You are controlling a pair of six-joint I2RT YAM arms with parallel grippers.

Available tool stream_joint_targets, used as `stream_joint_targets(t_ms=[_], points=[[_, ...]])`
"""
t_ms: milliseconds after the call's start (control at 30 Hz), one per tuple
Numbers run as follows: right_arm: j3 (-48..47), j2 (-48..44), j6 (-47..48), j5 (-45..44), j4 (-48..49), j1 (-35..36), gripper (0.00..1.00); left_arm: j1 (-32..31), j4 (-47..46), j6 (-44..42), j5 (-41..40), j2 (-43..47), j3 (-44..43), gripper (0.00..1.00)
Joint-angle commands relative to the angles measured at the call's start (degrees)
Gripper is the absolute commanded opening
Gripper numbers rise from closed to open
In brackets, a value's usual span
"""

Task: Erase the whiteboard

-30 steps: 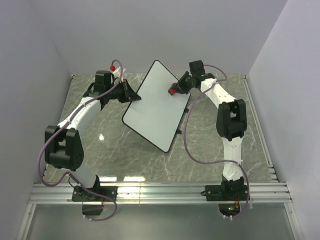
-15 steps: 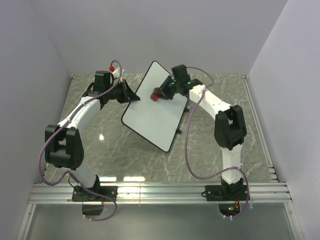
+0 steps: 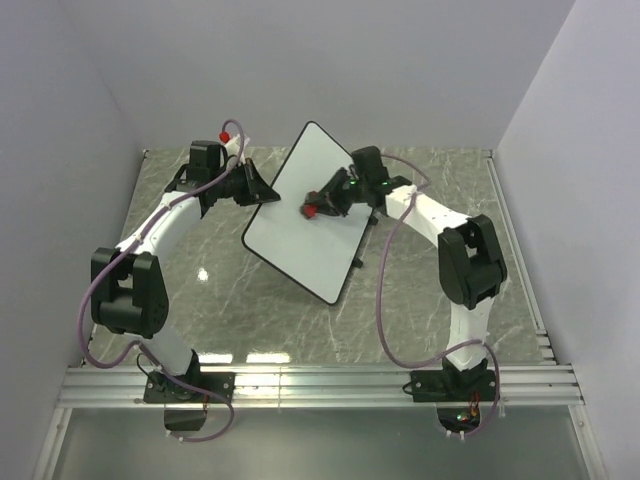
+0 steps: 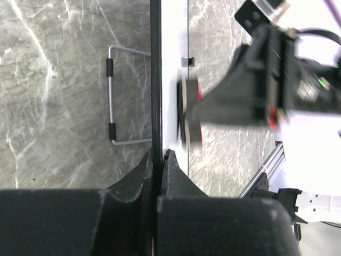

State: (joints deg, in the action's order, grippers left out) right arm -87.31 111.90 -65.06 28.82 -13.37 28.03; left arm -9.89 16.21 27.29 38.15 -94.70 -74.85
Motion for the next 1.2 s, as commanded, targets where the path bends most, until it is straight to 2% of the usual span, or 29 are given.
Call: stream_joint_targets(t_ms=[0,167,300,500,667,767,867,1000,1167], points=[[5.65,2.89,3.09,-6.31,-6.76,-6.4,0.0,-3.38,2.69,-6.11,-1.06,-0.49,1.2,0.0],[2.51,5.69,7.65,-8.86,-10.96,-13.43,0.0,-3.38,2.43,-5.84,-0.62,-0.05,1.64,0.0],[-4.52,9.91,10.04,-10.01,-14.4,-14.32,0.0,-3.47,2.43,-5.67,-0.62,0.21,2.08,0.0],[-5.06,8.78,7.58,-7.73,-12.3,-10.72,0.0,-3.47,3.22,-6.11,-1.06,-0.05,0.94,0.0],[-7.97,7.38,7.4,-6.84,-13.62,-3.79,0.0,-3.47,3.22,-6.11,-1.41,-0.23,0.67,0.0],[-2.01,3.43,5.92,-8.25,-10.48,0.51,0.0,-3.47,3.83,-6.28,-1.5,-0.75,-0.12,0.0],[9.32,-0.53,2.58,-7.73,-4.42,3.07,0.0,-3.47,4.1,-6.37,-1.76,-1.46,-1.26,0.0],[23.54,-4.39,1.6,-8.42,-0.44,4.4,0.0,-3.47,4.36,-6.28,-1.59,-1.9,-2.23,0.0],[33.68,-8.0,1.77,-10.79,2.81,4.49,0.0,-3.47,3.83,-5.67,-1.06,-1.2,-1.88,0.0]])
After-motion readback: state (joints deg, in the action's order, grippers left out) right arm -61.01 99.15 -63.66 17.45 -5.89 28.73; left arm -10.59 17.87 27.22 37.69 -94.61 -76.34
